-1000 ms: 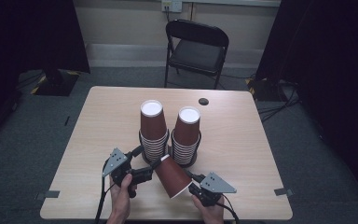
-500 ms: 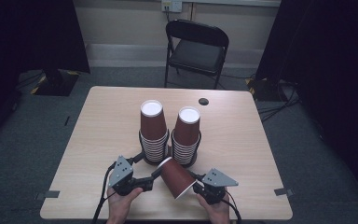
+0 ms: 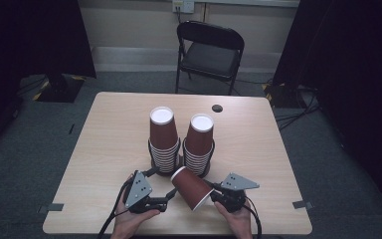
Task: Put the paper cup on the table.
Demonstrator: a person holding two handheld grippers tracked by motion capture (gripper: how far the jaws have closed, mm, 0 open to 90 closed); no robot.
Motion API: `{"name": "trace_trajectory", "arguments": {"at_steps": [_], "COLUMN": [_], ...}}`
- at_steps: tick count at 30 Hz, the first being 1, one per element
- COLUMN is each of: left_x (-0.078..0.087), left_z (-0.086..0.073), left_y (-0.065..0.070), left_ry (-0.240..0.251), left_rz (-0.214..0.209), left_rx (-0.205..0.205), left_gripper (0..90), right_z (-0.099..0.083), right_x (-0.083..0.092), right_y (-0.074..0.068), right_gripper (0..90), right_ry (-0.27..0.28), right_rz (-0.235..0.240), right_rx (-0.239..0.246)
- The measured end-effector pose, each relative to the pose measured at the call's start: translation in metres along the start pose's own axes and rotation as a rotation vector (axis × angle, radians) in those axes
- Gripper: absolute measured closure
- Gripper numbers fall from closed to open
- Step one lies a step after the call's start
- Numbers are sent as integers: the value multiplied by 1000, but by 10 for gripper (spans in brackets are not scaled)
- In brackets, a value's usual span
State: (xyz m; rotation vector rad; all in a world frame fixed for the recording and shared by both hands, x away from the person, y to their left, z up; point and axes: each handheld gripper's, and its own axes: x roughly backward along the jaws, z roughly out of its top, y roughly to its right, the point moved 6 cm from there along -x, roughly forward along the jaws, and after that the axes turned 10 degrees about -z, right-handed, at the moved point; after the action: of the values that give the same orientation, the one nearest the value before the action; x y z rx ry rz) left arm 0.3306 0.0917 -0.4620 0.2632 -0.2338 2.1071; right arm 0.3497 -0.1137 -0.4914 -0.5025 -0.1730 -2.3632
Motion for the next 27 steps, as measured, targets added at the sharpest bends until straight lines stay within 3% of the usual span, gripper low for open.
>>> {"name": "trace_trajectory", "arguments": {"at_steps": [4,10,22,27], "left_x": [0,-3,-14,-19], "left_z": [-3,-9,-19,-21], "left_y": [5,12,27,30], "left_ry": [-18,-40,-115,-144], "left_rz": [-22,-62,-29,30], "left_rx": [-48,-101,-283,-358], "left_gripper": [168,171,164,150], "right_z": [4,9,16,18], "right_x": [2,4,5,1], "right_y": [0,0,3,1], "right_gripper": [852,853,853,853], "right_ry": [-6,-37,-139,-205], "right_rz": [49,63,79,82], "right_rx": [-27,-23,-14,-12]}}
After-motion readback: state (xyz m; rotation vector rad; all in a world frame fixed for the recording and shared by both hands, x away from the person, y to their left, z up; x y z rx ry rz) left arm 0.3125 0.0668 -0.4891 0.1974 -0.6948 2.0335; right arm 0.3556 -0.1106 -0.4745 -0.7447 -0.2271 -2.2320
